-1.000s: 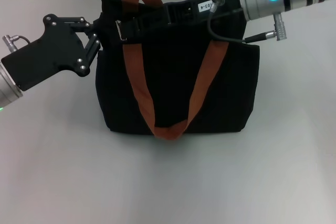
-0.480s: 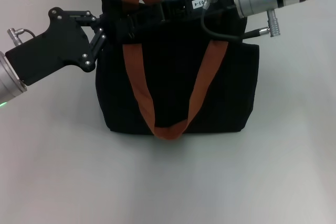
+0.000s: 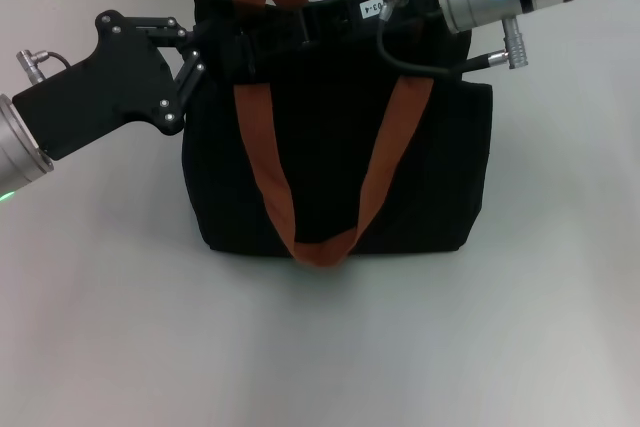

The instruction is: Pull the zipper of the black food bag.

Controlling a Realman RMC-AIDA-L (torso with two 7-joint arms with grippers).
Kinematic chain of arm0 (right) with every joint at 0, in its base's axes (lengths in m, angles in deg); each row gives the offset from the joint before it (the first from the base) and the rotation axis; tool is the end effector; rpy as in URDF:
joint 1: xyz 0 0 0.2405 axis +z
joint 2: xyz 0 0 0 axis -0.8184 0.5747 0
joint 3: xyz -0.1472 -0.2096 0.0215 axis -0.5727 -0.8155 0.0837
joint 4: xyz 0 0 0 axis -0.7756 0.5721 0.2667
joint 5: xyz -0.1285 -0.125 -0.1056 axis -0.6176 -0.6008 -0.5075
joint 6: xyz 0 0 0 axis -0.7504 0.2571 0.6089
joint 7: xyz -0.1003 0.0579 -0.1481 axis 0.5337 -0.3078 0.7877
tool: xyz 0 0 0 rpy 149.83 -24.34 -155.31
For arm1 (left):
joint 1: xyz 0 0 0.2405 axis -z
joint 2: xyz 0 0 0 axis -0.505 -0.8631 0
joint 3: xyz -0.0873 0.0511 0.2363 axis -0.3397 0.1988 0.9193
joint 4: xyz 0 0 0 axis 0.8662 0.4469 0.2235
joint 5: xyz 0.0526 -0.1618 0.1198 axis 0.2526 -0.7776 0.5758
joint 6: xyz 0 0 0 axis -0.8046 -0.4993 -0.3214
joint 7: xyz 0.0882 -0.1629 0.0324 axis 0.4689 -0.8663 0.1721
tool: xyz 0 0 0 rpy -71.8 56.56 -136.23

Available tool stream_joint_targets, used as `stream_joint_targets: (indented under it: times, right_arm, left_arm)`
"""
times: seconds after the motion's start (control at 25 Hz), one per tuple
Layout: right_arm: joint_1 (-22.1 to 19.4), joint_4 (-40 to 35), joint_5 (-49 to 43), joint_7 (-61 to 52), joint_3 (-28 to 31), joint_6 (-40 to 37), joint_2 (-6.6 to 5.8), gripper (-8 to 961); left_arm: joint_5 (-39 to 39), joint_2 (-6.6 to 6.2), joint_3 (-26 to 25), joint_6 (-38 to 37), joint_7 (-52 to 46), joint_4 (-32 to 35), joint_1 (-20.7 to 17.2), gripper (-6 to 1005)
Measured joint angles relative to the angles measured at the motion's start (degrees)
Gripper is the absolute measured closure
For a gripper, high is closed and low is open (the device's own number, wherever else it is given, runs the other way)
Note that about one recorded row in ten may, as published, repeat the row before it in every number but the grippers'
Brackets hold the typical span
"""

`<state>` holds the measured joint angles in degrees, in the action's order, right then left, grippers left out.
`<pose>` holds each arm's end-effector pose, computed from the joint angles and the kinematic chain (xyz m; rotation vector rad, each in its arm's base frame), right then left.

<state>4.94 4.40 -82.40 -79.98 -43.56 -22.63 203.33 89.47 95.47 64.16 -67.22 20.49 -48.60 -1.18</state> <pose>0.0575 0.4105 -0.0893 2.7575 -1.1896 -0.5220 -0.2296 0.3480 -0.0060 -2.2660 0.1787 -0.9091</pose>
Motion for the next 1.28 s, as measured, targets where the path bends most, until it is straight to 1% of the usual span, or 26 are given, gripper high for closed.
stream_joint_targets:
  times: [0.2, 0.4, 0.64, 0.92, 1.28]
  right_arm:
    - [0.36, -0.07, -0.01, 0.10, -1.01, 0.56, 0.08, 547]
    - [0.43, -0.31, -0.01, 0.13, -1.16, 0.59, 0.14, 631]
    - [-0.19, -1.49, -0.29, 0.16, -1.25, 0.61, 0.17, 629]
    - [-2.51, -4.67, -0.42, 0.17, -0.83, -0.02, 0.17, 629]
    - [-2.33, -4.83, -0.57, 0.86, -1.13, -0.15, 0.19, 631]
  left_arm:
    - [-0.02, 0.01, -0.01, -0.40, -0.08, 0.00, 0.26, 976]
    - [-0.05, -0.05, -0.07, -0.46, -0.10, 0.00, 0.29, 976]
    - [0.00, -0.06, -0.23, -0.56, -0.11, 0.00, 0.29, 976]
    - [-0.59, -0.17, -0.21, -0.41, -0.21, -0.01, 0.19, 976]
    - [-1.55, -0.20, 0.07, -0.70, -0.99, 0.00, 0.12, 976]
